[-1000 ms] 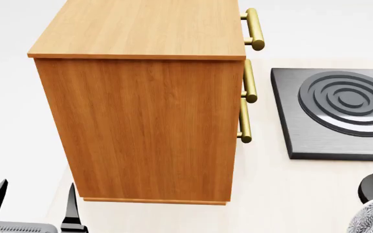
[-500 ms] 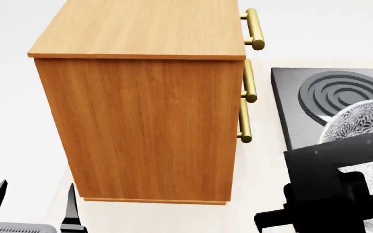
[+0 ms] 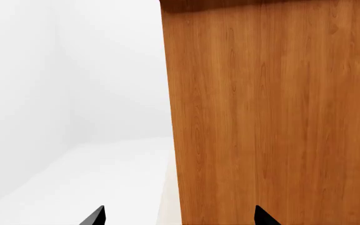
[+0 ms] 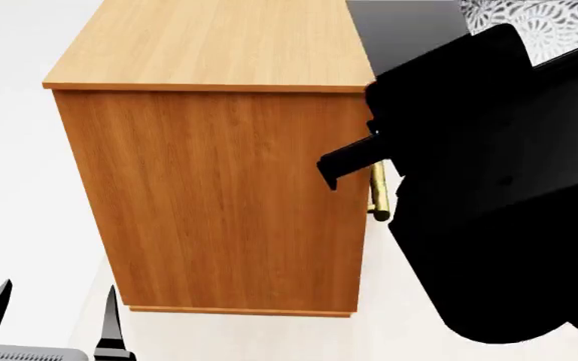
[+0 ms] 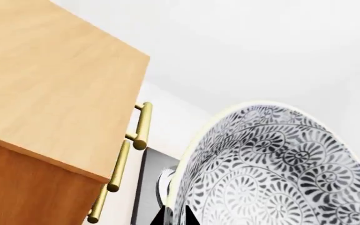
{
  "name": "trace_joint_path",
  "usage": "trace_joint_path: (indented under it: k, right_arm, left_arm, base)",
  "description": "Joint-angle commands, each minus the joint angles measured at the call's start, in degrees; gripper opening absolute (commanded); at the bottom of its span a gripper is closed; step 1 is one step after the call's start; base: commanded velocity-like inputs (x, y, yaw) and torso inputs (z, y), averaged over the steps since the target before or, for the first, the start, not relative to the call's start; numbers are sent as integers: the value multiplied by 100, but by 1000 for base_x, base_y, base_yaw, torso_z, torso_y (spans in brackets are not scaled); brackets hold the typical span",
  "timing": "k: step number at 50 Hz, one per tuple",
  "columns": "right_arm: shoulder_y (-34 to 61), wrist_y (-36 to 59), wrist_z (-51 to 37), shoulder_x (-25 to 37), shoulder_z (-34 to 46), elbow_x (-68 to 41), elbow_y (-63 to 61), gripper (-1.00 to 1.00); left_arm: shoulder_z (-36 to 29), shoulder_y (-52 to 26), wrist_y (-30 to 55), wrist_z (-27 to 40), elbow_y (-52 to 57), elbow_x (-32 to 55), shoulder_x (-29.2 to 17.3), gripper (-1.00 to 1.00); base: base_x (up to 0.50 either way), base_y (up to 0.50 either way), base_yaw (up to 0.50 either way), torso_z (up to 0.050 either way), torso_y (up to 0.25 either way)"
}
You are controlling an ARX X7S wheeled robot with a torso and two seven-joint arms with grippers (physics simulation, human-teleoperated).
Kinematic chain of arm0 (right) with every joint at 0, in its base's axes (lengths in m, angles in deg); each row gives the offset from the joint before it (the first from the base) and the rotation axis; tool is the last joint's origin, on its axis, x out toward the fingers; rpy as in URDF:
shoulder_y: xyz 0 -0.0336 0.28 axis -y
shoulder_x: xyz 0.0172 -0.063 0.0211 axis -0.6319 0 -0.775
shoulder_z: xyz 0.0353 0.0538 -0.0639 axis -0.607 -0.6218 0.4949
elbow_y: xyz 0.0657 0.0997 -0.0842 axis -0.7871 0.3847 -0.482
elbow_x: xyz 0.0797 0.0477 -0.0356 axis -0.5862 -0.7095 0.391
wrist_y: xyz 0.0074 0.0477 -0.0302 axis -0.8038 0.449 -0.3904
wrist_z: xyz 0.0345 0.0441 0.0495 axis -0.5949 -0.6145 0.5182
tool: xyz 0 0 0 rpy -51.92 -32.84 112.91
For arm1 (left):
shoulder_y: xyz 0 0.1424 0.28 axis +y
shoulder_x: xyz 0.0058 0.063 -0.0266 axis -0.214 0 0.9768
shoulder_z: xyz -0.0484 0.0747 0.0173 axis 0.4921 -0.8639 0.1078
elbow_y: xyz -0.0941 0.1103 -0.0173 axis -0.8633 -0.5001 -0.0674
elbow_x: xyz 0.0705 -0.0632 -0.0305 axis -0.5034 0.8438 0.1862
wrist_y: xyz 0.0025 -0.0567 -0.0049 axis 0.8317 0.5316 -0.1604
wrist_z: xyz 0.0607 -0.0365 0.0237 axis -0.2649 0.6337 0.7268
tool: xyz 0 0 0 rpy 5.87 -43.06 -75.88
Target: Put the bowl on the top of the cabinet.
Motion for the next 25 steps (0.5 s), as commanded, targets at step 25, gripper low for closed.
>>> trace_joint_path:
  k: [25]
  right_arm:
    - [2970, -234, 1121, -1401, 1371, 823, 2344, -100]
  left_arm:
    - [2, -38, -73, -28, -183, 76, -57, 100]
  base:
    - [0, 0, 0, 0, 0]
